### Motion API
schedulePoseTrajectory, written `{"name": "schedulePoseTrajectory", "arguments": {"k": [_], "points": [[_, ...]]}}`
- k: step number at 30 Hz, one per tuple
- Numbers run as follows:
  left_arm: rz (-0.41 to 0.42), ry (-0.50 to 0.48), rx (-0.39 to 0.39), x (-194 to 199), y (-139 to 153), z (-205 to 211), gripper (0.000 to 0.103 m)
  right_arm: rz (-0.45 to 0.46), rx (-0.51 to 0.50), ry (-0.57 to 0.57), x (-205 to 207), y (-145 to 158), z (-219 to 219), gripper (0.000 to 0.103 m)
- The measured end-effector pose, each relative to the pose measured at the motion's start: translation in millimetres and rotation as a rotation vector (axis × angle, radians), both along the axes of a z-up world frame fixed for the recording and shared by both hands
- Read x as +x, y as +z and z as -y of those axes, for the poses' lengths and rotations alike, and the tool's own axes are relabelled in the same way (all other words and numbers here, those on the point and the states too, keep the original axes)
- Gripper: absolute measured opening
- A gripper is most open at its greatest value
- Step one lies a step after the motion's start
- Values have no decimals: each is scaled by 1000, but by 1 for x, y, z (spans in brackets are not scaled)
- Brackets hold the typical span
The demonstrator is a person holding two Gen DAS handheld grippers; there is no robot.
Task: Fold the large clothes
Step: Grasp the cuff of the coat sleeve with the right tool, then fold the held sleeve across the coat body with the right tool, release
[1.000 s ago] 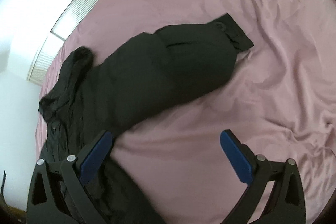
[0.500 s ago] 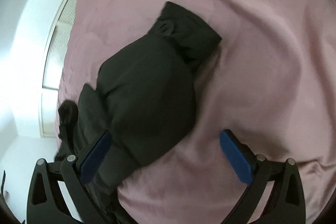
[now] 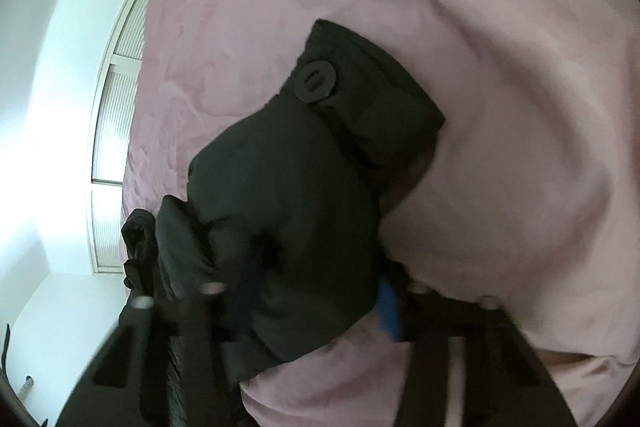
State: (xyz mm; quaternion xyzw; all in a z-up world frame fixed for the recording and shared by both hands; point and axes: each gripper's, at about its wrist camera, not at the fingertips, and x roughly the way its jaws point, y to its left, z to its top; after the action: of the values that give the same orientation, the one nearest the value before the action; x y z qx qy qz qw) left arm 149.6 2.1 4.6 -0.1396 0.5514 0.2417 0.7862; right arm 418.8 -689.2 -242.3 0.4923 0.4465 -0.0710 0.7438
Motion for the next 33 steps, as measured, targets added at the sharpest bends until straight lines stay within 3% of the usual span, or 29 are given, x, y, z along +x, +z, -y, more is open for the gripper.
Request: {"name": "schedulePoseTrajectory", "arguments": {"k": [1, 4, 11, 15, 20, 27, 33], "points": [[2, -4, -1, 0, 1, 1, 100, 9, -2, 4, 1, 3, -1, 23], [14, -13, -10, 0, 3, 3, 100, 26, -44, 35, 6, 19, -5, 14], [65, -8, -46, -3, 5, -7, 100, 147, -205, 174, 27, 100, -40, 10], [80, -4, -67, -8, -1, -18, 100, 245, -297, 313, 49, 158, -98, 9], [108, 6, -118, -13, -11, -48, 100, 339, -372, 512, 59, 209, -192, 9], [137, 0, -171, -18, -31, -95, 100, 356, -461, 776, 43, 220, -330, 9], [114, -29, -166, -31, -47, -139, 100, 281, -470, 902, 28, 184, -441, 9]]}}
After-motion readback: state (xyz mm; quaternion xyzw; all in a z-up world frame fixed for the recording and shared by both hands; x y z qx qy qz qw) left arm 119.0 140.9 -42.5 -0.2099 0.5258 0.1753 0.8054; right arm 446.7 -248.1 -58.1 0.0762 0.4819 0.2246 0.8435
